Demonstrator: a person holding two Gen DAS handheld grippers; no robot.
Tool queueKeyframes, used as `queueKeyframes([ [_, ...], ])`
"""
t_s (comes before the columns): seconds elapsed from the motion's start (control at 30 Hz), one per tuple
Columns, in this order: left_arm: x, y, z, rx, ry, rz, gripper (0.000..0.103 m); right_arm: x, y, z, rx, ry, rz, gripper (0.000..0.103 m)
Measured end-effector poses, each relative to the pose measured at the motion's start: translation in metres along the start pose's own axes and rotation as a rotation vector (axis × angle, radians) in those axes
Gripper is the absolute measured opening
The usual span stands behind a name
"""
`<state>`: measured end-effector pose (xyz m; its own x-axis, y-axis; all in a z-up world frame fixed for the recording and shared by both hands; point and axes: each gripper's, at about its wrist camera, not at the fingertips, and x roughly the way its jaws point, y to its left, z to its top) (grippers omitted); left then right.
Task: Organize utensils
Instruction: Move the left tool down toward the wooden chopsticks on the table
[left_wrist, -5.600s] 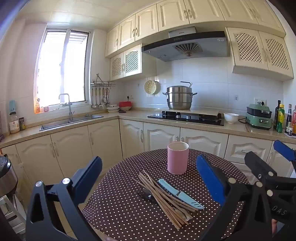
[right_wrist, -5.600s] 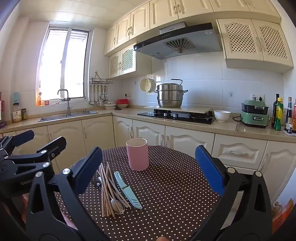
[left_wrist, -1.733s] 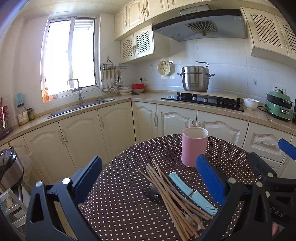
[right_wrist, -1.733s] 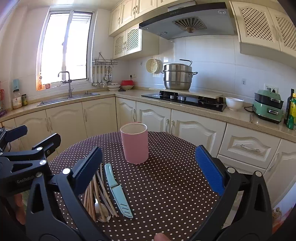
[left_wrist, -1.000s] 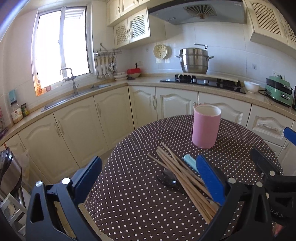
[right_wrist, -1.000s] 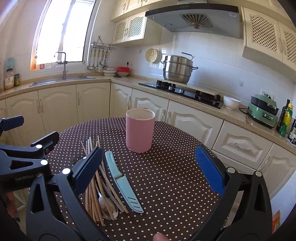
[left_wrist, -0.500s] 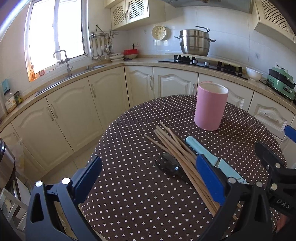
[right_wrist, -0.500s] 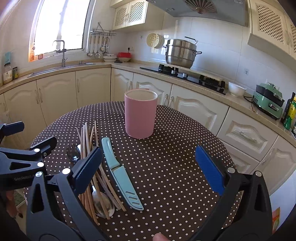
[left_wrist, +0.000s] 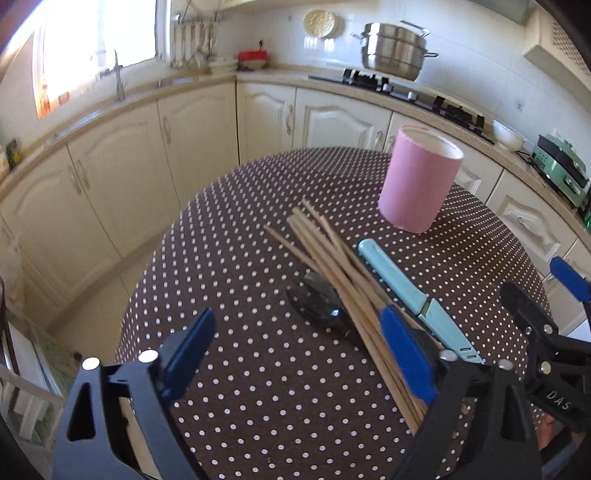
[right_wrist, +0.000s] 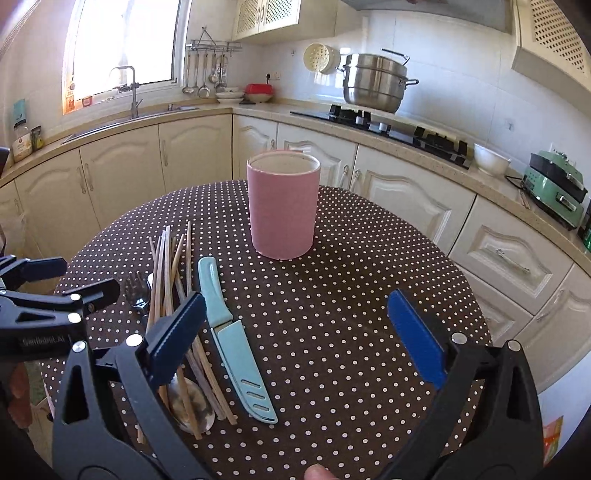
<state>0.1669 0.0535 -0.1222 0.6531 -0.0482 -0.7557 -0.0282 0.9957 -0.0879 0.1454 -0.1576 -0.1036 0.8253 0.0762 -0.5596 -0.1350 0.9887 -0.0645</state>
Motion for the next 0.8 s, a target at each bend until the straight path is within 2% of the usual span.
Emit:
queueKeyframes([
  [0.17,0.02,0.034,0.004,-0.169,0.108,-0.144,0.072,0.014,-0.008,0.001,0.003,0.055,0.038,0.081],
  [0.3,0.033,0.043,0.002,-0.226,0.161,-0.142,0.072,0.027,-0.014,0.002,0.018,0.112,0.09,0.078],
  [0.53,0.052,0.01,0.007,-0.154,0.268,-0.144,0.072,0.04,-0.027,0.003,0.057,0.185,0.188,0.078],
  [0.73,0.061,-0.017,0.012,-0.084,0.283,-0.077,0.072,0.039,-0.038,0.003,0.082,0.188,0.224,0.078],
  [0.8,0.062,-0.023,0.013,-0.042,0.267,-0.022,0.073,0.039,-0.04,0.002,0.085,0.191,0.225,0.078],
])
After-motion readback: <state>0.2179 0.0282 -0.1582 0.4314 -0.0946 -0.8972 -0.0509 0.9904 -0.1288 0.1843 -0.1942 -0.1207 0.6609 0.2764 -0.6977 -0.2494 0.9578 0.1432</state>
